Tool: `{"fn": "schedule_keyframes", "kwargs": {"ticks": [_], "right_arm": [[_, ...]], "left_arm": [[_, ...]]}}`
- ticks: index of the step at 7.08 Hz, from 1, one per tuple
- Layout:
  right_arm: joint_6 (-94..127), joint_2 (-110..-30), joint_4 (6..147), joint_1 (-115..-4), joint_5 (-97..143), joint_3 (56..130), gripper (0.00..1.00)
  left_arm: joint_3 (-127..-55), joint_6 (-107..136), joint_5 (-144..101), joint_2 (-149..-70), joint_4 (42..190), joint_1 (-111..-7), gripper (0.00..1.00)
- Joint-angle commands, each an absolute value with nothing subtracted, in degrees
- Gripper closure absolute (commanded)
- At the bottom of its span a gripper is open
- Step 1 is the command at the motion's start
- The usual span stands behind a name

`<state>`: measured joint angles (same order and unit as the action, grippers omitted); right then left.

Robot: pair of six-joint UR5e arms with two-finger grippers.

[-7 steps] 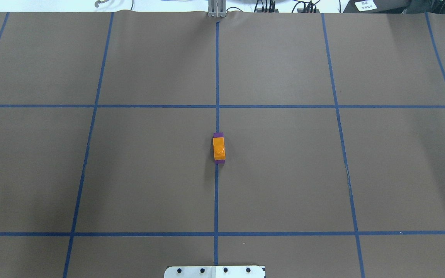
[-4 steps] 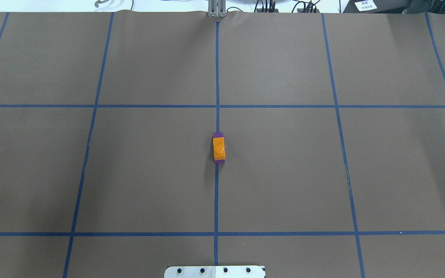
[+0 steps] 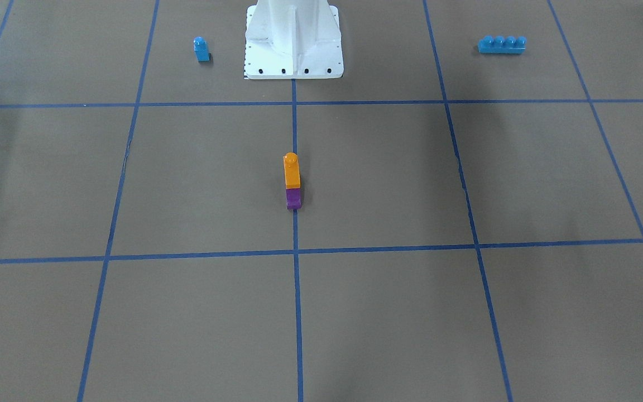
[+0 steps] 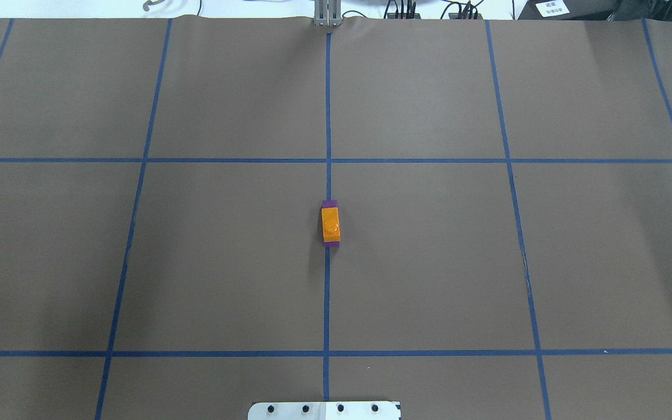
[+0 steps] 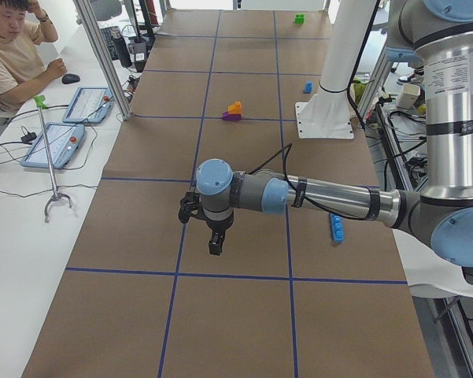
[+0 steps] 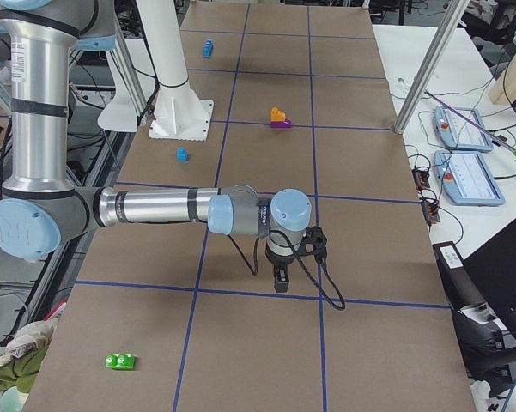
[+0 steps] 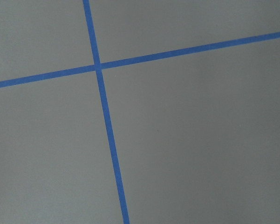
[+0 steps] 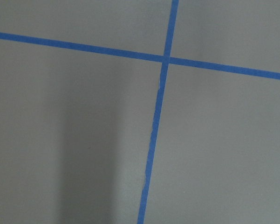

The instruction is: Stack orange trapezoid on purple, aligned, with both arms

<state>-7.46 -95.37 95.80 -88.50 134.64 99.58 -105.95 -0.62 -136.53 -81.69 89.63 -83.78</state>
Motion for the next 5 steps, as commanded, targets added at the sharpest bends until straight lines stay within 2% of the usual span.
{"fn": "schedule_keyframes", "kwargs": {"ticks": [1, 5], "right_arm": [[-7.47, -95.27, 95.8, -88.51, 134.65, 99.14, 0.0], [-7.29, -94.92, 95.8, -88.51, 134.65, 98.35, 0.0]], "left_arm": [[-106.69, -0.62, -136.67, -81.65, 89.56, -83.85, 0.0], [-109.68, -0.62, -136.58, -81.56, 89.47, -84.02, 0.0]]}}
